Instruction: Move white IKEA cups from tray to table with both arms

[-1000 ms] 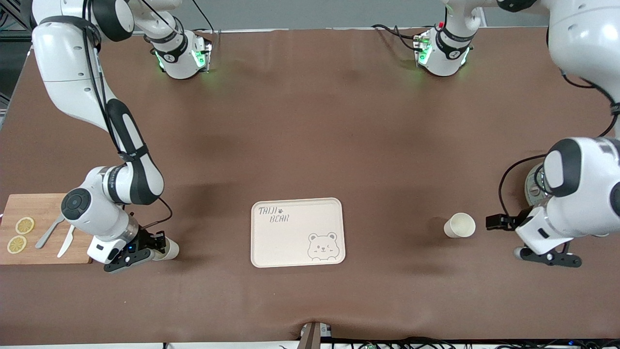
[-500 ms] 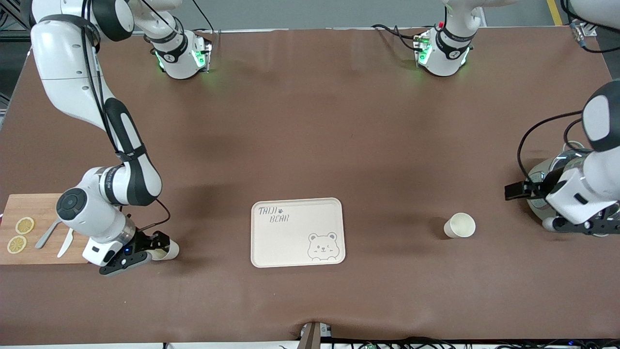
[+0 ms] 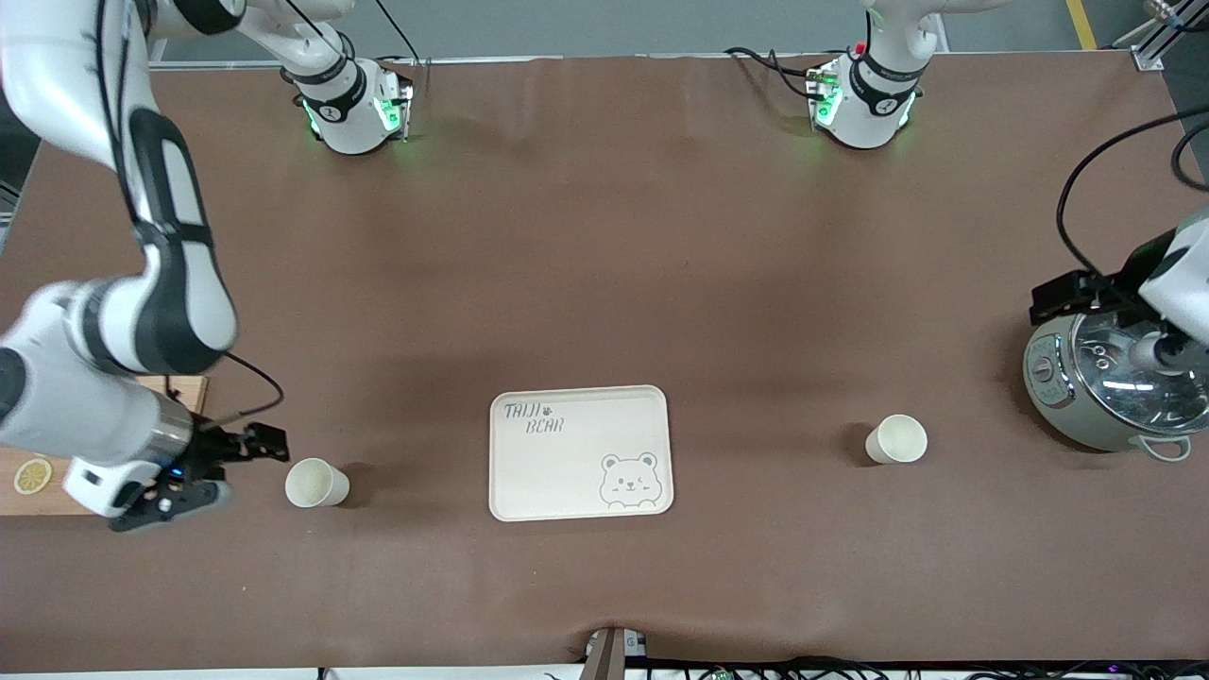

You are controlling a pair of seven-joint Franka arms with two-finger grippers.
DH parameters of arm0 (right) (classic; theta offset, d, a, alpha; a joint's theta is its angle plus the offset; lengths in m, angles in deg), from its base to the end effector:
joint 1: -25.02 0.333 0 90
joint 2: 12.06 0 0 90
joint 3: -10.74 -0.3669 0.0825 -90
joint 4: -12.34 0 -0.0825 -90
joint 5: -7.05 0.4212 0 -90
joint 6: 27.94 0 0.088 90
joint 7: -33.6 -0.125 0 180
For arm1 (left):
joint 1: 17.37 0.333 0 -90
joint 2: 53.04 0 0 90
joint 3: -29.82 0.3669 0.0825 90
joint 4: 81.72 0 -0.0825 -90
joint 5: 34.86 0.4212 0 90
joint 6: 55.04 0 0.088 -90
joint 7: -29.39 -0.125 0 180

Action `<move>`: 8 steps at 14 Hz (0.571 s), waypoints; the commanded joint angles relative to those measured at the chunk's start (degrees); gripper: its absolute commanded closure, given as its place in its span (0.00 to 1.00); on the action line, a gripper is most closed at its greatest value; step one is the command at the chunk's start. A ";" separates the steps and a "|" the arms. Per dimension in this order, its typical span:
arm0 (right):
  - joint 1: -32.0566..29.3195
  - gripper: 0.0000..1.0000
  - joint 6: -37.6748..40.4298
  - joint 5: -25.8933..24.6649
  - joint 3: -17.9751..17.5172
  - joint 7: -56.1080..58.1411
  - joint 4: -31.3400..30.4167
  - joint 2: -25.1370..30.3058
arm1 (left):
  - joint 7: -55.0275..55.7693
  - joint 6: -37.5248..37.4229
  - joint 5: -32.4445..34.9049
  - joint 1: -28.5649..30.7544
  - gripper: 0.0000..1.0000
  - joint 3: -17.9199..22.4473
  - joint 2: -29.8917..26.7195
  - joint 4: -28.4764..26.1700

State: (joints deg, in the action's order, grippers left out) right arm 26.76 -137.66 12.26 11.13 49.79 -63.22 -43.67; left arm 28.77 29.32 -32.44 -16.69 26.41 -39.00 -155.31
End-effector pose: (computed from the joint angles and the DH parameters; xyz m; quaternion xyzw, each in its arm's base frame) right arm 0.7825 0.0276 0.4361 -0.9892 -0.1386 -0.0274 0.0381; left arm 0.6668 -0.0206 0.6392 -0.9991 0.0271 0.0281 0.0143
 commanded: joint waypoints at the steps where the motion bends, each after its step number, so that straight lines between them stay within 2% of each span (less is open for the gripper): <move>1: -0.94 0.00 9.13 -0.28 0.05 -2.56 -2.22 9.95 | -0.87 -1.30 0.13 0.38 0.00 -0.02 -3.40 -1.82; 5: -3.41 0.00 23.64 -1.24 0.05 -9.05 -2.66 22.60 | -0.08 -3.85 -0.83 0.38 0.00 -0.10 -5.78 -2.70; 8: -3.23 0.00 30.08 -4.23 -0.12 -13.63 -4.84 30.52 | -0.08 -3.77 -0.75 0.20 0.00 -0.37 -5.61 -2.17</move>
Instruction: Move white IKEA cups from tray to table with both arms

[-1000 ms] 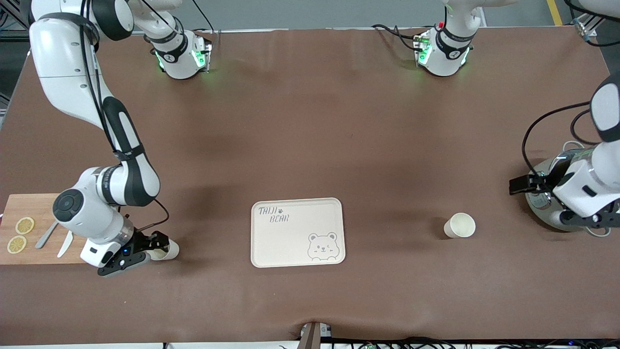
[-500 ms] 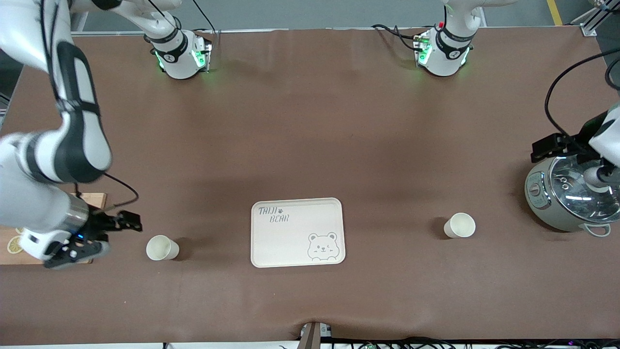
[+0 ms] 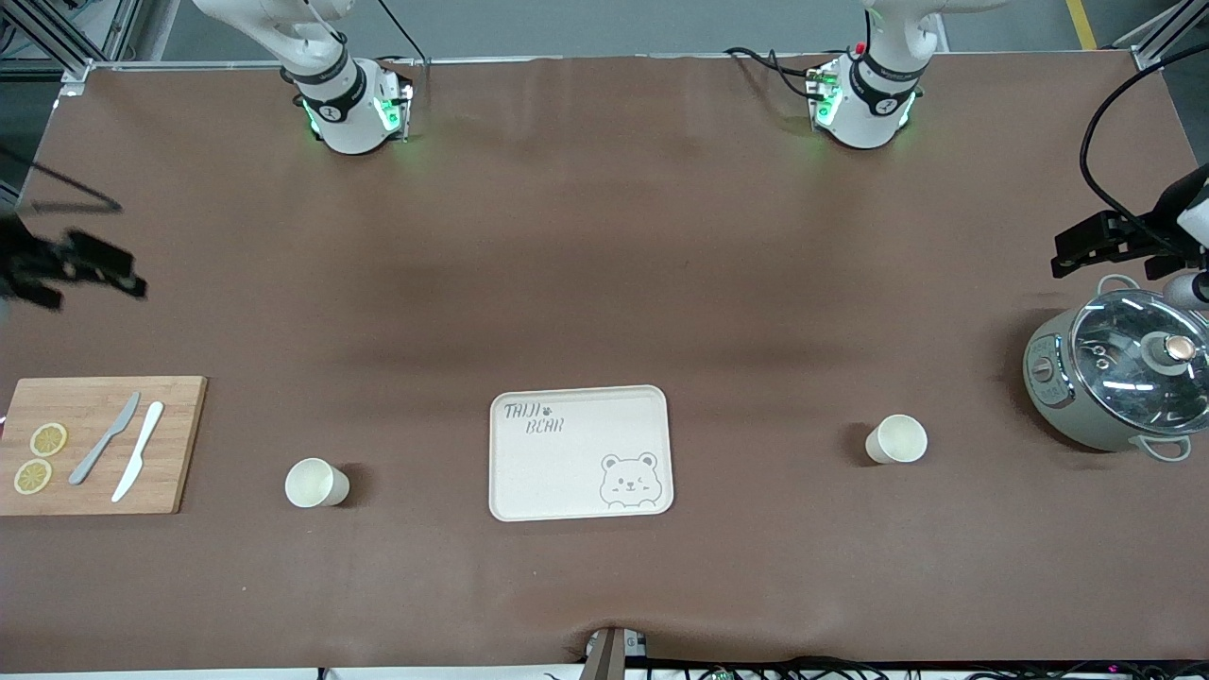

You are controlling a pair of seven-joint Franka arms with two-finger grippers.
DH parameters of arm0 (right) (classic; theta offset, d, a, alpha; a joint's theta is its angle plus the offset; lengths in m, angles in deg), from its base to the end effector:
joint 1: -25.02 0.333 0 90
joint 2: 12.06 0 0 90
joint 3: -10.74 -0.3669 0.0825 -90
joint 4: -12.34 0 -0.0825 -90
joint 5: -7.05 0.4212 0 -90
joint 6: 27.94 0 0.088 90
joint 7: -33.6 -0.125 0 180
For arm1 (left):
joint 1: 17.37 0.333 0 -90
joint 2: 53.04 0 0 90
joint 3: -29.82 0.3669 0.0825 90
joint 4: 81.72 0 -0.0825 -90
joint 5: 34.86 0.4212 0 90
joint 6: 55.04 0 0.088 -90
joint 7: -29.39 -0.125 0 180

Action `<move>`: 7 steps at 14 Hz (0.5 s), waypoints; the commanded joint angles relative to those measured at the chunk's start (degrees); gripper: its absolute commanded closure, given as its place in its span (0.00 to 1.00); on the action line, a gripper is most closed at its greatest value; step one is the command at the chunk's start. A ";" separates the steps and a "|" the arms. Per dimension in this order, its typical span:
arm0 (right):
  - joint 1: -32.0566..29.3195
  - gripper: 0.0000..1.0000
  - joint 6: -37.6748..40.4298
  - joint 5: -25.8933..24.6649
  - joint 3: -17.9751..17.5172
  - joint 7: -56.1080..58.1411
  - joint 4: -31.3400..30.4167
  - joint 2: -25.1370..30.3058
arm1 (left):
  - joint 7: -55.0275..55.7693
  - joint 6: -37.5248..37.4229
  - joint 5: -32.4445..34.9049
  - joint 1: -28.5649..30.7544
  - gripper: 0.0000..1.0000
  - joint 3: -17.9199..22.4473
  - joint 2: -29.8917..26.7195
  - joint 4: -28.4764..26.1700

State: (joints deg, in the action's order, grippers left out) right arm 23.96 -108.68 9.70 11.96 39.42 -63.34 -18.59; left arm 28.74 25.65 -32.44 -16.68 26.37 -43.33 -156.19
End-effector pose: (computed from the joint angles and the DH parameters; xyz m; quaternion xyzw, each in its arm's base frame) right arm 0.6144 -0.0171 0.6999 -0.9991 -0.0344 0.0113 0.0225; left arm 0.6337 -0.0207 0.6756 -0.9991 0.0267 0.0300 0.0164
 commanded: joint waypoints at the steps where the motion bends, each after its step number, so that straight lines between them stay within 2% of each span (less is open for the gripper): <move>1: -0.52 0.00 -0.02 -1.85 -0.95 -3.54 -8.13 8.26 | -0.14 -0.10 -0.57 0.19 0.00 -0.33 -1.18 -1.29; 5: -1.93 0.00 -10.73 -2.12 -1.13 -3.54 -23.86 18.02 | -0.05 0.16 -0.66 0.19 0.00 -0.41 -1.36 -1.21; 7: -1.84 0.00 -11.27 -2.20 -1.22 -3.54 -23.37 17.78 | -0.14 0.16 -0.40 0.19 0.00 -0.41 -1.27 -1.29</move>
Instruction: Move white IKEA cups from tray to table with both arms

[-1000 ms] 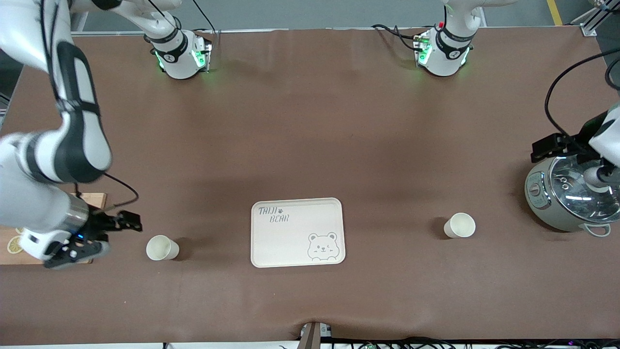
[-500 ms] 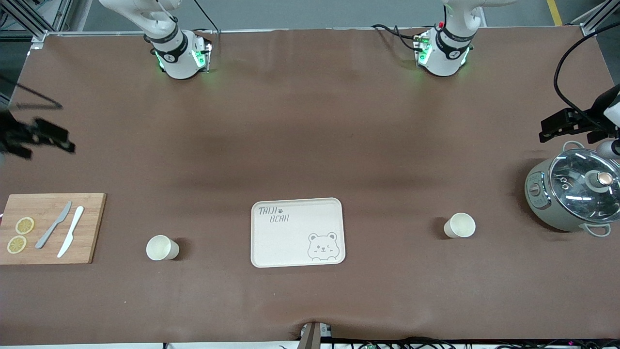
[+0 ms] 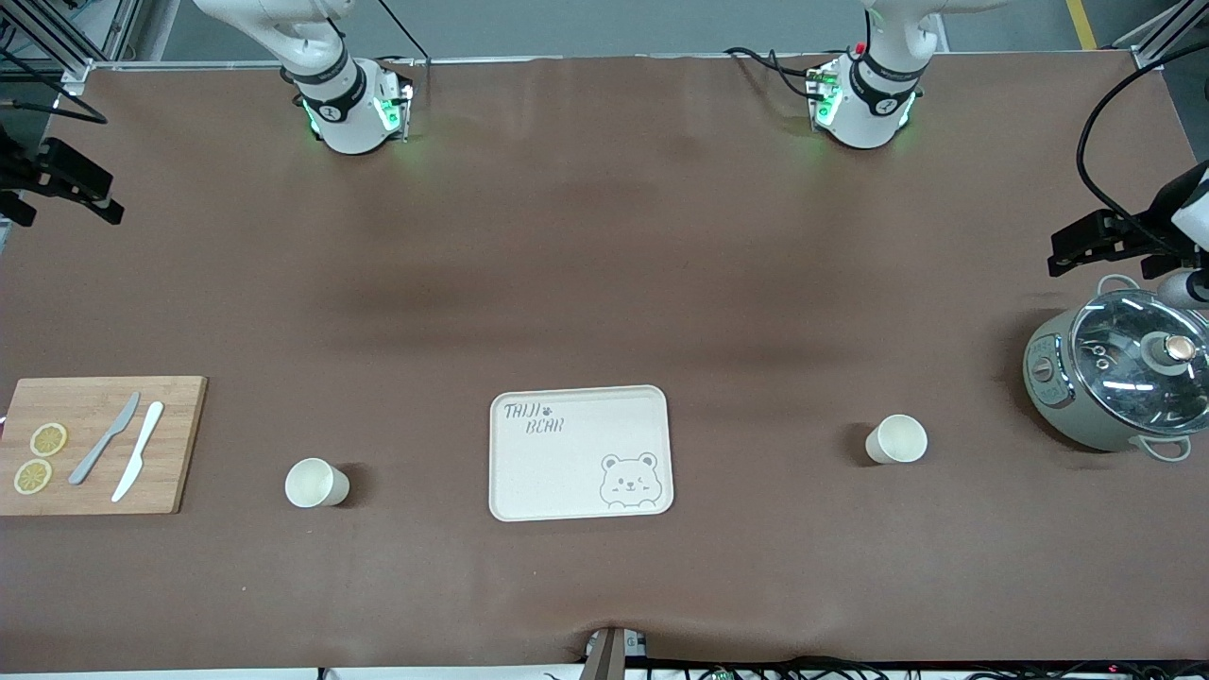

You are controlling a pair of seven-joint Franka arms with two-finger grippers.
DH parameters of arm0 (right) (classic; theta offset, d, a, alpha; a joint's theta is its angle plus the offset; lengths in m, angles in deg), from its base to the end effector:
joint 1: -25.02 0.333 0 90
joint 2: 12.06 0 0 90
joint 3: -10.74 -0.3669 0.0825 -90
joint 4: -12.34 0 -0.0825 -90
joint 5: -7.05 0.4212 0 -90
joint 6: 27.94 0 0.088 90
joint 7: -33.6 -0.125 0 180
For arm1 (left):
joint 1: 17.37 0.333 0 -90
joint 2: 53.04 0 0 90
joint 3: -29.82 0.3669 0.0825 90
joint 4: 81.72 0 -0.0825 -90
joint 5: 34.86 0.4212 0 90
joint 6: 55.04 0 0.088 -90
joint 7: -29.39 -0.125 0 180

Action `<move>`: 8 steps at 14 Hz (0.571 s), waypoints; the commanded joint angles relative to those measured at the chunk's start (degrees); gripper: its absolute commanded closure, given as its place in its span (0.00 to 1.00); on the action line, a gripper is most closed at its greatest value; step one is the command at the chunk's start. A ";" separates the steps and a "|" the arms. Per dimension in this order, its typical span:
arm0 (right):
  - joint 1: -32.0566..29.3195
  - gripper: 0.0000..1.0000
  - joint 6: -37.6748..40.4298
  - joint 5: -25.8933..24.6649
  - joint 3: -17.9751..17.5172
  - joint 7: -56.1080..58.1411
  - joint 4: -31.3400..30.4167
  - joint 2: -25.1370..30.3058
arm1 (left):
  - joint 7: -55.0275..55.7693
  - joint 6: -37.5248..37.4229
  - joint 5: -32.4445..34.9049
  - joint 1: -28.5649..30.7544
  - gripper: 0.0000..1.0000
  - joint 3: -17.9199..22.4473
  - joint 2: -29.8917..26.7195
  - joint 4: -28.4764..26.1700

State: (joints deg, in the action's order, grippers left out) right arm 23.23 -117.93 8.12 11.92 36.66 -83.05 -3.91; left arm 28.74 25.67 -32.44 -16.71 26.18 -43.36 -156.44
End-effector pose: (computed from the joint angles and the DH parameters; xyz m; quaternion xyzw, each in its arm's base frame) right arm 0.5396 -0.0266 0.6900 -0.9997 -0.0011 -0.0245 0.0095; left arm 0.6335 -0.0229 0.6739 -0.9990 0.0286 0.0317 0.0162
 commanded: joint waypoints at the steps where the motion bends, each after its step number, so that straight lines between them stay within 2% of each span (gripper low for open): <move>1: -1.28 0.00 -2.38 -0.97 -1.18 -0.78 -3.48 2.49 | -0.14 0.15 -0.48 0.22 0.00 -0.23 -1.25 -1.04; 3: -0.85 0.00 -1.42 -1.06 -1.18 -3.40 -1.64 1.17 | -0.14 0.15 -0.57 0.22 0.00 -0.23 -1.25 -1.04; 6: -0.22 0.00 -2.03 -4.66 -1.27 -4.65 -0.67 0.99 | -0.14 0.15 -0.57 0.22 0.00 -0.23 -1.25 -1.04; 8: -0.66 0.00 -1.95 -3.97 -0.92 -4.82 0.55 0.99 | -0.05 0.15 -0.57 0.22 0.00 -0.23 -1.25 -1.04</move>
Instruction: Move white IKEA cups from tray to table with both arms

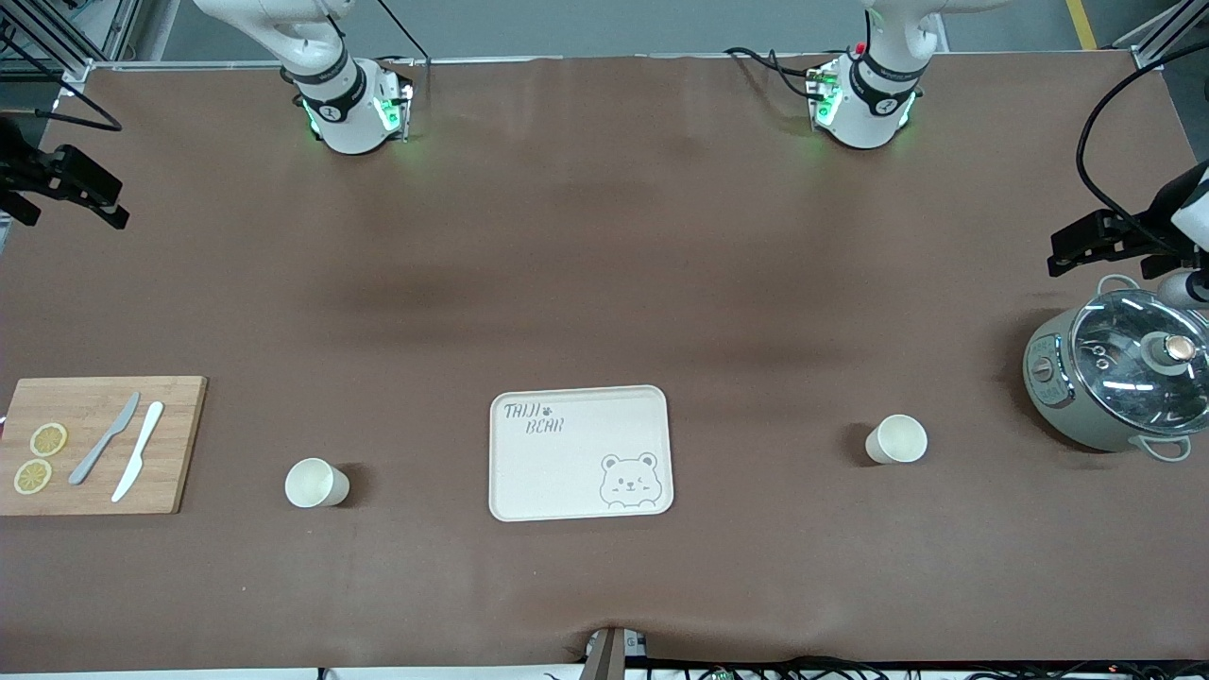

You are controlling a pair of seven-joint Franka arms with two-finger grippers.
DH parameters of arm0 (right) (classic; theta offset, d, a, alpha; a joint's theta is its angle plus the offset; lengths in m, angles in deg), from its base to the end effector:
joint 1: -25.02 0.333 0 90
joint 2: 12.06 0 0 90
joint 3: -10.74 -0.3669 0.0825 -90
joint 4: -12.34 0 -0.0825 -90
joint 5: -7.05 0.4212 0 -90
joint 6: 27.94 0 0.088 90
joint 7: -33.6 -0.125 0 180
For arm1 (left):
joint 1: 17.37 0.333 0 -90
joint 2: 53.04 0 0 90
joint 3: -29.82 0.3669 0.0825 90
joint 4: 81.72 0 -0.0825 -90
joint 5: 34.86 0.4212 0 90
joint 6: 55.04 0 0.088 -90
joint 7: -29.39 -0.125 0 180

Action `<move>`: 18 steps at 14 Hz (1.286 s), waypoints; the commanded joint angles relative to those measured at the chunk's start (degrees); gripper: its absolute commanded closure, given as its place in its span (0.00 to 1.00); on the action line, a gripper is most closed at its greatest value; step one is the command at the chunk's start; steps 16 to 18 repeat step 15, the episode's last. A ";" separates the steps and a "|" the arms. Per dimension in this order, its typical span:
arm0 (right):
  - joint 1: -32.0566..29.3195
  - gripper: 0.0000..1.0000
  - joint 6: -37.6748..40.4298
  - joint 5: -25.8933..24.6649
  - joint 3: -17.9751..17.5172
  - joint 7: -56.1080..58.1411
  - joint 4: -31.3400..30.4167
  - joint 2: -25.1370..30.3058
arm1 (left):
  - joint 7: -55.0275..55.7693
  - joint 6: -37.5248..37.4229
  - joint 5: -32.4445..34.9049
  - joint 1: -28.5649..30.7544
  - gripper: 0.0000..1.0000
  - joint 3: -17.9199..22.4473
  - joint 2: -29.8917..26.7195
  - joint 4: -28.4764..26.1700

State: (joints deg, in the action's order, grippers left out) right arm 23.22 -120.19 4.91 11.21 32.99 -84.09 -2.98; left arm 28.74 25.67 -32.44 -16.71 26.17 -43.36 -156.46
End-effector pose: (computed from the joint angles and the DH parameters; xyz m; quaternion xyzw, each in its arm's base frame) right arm 0.5382 -0.0263 0.6933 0.9986 -0.0251 0.0425 0.0186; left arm 0.6335 -0.0230 0.6737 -0.9989 0.0287 0.0319 0.0162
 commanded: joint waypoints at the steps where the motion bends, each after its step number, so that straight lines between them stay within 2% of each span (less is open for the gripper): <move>1: -0.49 0.00 0.32 -0.85 -0.30 -1.06 2.38 -0.03 | -0.05 0.15 -0.57 0.22 0.00 -0.22 -1.25 -1.02; 4: -1.01 0.00 0.49 -0.24 -0.21 -1.06 3.62 -2.13 | -0.14 0.15 -0.57 0.22 0.00 -0.22 -1.07 -1.02; 10: -1.54 0.00 0.05 -0.40 -0.21 -1.06 6.52 -2.49 | -0.23 0.15 -0.57 0.31 0.00 -0.22 -1.16 -0.93; 18: -1.54 0.00 -0.03 0.03 -0.21 -1.06 6.52 -3.19 | -0.23 0.15 -0.57 0.22 0.00 -0.31 -0.98 -0.93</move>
